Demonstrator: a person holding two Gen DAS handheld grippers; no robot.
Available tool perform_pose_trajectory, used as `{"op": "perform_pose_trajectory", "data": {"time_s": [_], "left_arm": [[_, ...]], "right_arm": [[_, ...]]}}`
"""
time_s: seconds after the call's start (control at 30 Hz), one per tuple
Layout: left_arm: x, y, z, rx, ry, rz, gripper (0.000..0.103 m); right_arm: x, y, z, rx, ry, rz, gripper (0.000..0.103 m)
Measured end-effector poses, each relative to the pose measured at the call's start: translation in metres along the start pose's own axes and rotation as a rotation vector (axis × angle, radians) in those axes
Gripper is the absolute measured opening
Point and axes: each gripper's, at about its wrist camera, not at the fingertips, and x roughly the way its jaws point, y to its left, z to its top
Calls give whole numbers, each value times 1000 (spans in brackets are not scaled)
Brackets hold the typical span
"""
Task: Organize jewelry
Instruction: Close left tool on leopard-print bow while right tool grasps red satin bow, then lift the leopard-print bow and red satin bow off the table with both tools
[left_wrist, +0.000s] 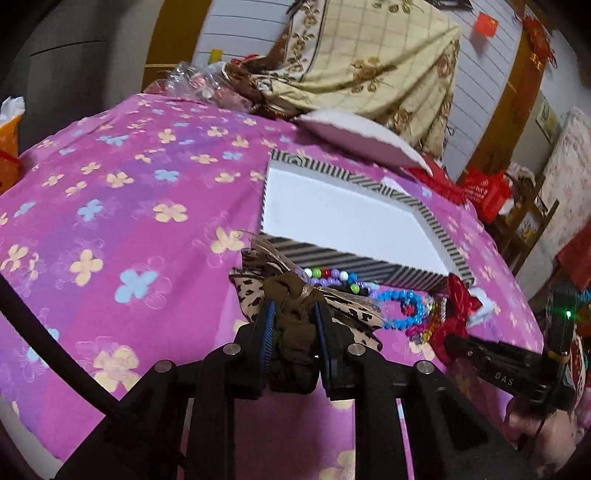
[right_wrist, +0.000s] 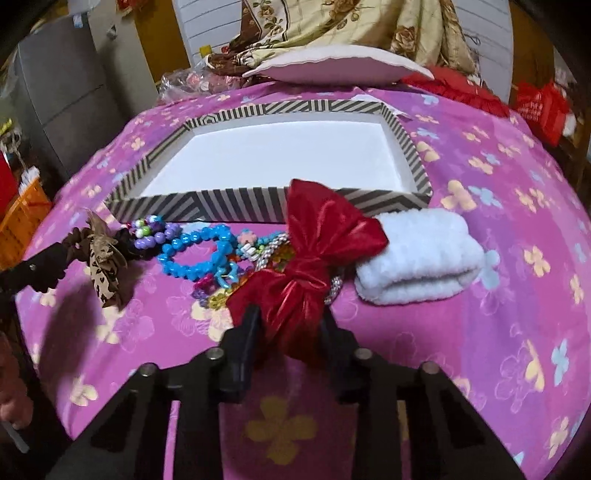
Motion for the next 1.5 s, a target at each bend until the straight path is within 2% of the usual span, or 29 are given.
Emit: {"op": "perform_pose_trajectory", "data": {"time_s": [0.2, 0.33, 0.43, 0.6, 0.67, 0.77, 0.8, 0.83, 1.03, 1.07, 1.2, 1.23, 1.3, 1.4, 1.47, 1.5], "left_arm": [[-17, 13, 7, -59, -99, 8, 0], [-16, 12, 6, -49, -103, -3, 0], [-13, 8, 3, -30, -97, 6, 0], [-12, 8, 1, -31, -93, 11, 0], [-10, 8, 0, -28, -85, 11, 0], [-10, 7, 0, -25, -82, 4, 0], [-10, 6, -1, -24, -80, 2, 0], [-10, 6, -1, -25, -78, 1, 0], [-8, 5, -1, -22, -66, -12, 0], [-8, 5, -1, -22, -65, -12, 0], [-7, 5, -1, -25, -63, -12, 0], [-7, 5, -1, -24, -64, -11, 0], [-7, 6, -1, -23, -61, -13, 0], [-7, 5, -1, -22, -60, -12, 0], [-7, 5, -1, -21, -60, -12, 0], [-7, 5, -1, -21, -60, -11, 0]], "right_arm": [[-39, -1, -1, 8, -146, 43, 9], [-55, -11, 0, 60, -212, 58, 7], [-56, -17, 1, 83, -212, 53, 7], [-41, -22, -2, 109, -140, 28, 8], [-34, -25, -3, 139, -94, 31, 17], [-34, -27, -4, 151, -105, 18, 34], [-32, -27, -4, 151, -113, 20, 44], [-30, -26, -4, 145, -111, 20, 49], [2, -20, -1, 122, -11, 19, 50], [2, -18, -3, 108, -30, 8, 51], [1, -12, -5, 97, -14, 55, 82], [0, -10, -5, 90, -10, 65, 88], [0, -8, -9, 86, -9, 80, 93], [-1, -5, -10, 63, 2, 75, 92], [0, -3, -9, 41, 13, 24, 81], [0, -3, -9, 28, 14, -14, 67]]}}
